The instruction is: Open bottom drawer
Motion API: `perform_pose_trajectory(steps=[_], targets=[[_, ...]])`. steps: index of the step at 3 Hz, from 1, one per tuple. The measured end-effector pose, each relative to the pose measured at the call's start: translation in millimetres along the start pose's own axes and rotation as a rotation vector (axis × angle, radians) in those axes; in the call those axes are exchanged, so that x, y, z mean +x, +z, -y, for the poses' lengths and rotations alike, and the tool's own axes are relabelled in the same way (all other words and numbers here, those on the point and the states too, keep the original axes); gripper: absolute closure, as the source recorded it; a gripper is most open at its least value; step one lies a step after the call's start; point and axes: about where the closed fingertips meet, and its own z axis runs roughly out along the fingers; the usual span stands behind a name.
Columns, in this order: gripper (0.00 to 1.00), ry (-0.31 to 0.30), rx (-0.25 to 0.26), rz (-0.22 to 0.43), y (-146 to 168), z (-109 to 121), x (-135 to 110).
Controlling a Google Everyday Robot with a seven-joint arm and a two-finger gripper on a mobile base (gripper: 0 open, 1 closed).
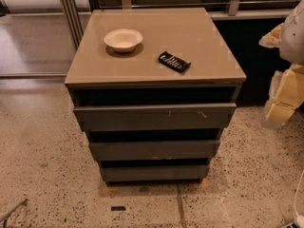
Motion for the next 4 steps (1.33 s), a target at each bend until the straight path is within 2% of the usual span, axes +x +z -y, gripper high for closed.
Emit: perform_pose_trajectory(steps=[1, 2, 4], targets=[[0.0, -0.005, 0.017, 0.006, 8, 0, 3], [0.0, 0.003, -0.009, 0.061, 55, -11, 10], [0.0, -0.007, -0.103, 0.205, 195, -45, 8]])
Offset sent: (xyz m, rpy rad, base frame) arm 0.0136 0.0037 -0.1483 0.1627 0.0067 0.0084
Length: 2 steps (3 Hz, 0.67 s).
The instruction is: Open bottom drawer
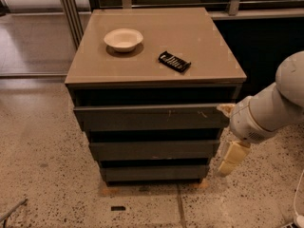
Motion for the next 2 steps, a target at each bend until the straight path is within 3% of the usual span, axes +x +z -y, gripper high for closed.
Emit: perform_pose_trajectory(steps=[1, 2], targets=[[0.0, 0.011, -0.059, 0.007, 78.8, -16.1, 19.0], [0.0, 0.011, -0.059, 0.007, 78.7, -16.1, 18.9]])
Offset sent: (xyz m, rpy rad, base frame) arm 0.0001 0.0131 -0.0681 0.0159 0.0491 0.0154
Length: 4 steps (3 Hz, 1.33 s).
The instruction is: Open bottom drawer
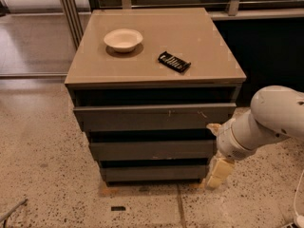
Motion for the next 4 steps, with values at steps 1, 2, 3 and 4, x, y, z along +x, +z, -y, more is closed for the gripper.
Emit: perform_pose_trajectory(steps=[1, 2, 3, 4], targets=[[0.0, -0.016, 0.008, -0.044, 31, -6, 18], [0.0, -0.023, -0.003, -0.075, 101, -12, 50], [0.0, -0.029, -0.036, -0.06, 185, -14, 75], [0.0, 0.004, -0.074, -0.029, 255, -12, 103]])
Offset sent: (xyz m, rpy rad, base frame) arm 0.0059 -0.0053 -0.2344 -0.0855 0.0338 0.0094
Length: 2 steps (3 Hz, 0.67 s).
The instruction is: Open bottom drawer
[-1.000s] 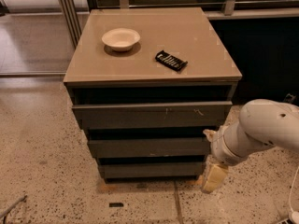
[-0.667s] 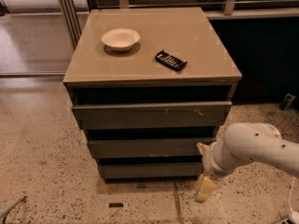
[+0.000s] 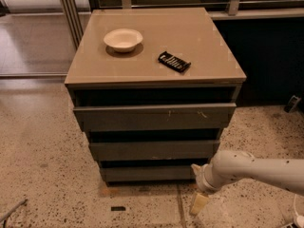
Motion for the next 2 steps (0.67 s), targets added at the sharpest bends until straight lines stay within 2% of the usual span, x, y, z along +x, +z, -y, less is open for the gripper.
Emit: perform_pose_trajectory(steps=[1, 2], targets=[[0.0, 0.054, -0.056, 0.041, 59, 4, 30], [0.0, 0.082, -0.109, 0.057, 96, -14, 38]])
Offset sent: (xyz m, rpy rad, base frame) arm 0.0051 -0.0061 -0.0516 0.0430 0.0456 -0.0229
